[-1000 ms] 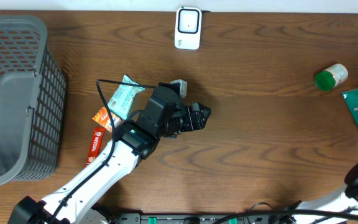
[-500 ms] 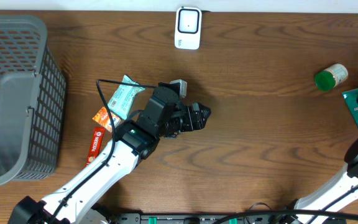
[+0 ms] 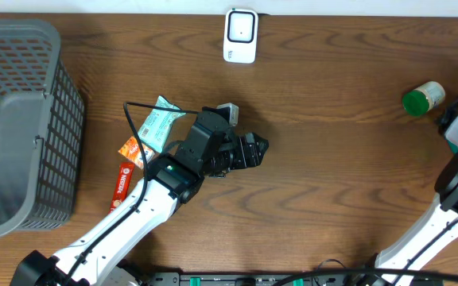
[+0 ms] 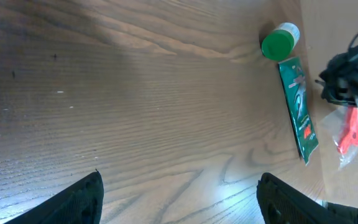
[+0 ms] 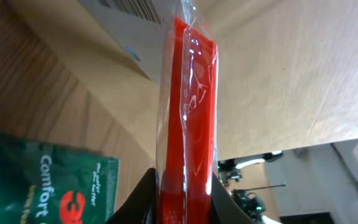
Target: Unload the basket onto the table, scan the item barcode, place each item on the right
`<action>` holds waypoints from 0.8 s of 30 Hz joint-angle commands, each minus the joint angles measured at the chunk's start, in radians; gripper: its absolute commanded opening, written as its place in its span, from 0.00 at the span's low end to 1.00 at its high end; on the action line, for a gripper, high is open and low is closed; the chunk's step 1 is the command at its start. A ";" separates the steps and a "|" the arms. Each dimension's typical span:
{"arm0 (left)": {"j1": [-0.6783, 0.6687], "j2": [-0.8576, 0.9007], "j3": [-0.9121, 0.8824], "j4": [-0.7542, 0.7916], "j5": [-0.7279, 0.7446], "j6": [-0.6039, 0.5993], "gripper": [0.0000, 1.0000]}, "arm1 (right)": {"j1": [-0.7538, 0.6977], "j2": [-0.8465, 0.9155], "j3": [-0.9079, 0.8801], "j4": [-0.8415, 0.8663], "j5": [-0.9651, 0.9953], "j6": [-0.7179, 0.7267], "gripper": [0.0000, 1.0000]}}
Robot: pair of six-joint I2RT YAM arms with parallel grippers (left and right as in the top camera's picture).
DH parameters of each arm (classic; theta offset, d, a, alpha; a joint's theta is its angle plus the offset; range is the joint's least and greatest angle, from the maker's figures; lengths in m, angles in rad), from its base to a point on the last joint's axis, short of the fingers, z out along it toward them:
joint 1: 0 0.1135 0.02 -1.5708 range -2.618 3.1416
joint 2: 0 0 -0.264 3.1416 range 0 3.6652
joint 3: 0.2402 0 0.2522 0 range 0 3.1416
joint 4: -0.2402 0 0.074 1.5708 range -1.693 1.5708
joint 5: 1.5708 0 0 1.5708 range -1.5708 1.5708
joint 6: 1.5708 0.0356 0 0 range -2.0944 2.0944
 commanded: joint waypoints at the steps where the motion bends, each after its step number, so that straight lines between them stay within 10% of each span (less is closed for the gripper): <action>1: 0.007 0.008 -0.009 -0.002 -0.014 0.021 0.79 | 0.008 0.043 0.013 0.051 0.083 -0.115 0.01; 17: 0.007 0.008 -0.009 -0.021 -0.040 0.021 0.79 | 0.024 0.185 0.013 0.076 0.124 -0.122 0.06; 22: 0.007 0.008 -0.009 -0.028 -0.040 0.021 0.79 | 0.024 0.185 0.013 0.082 0.123 -0.122 0.59; 24: 0.007 0.008 -0.009 -0.028 -0.040 0.021 0.79 | 0.027 0.185 0.013 0.099 0.127 -0.123 0.64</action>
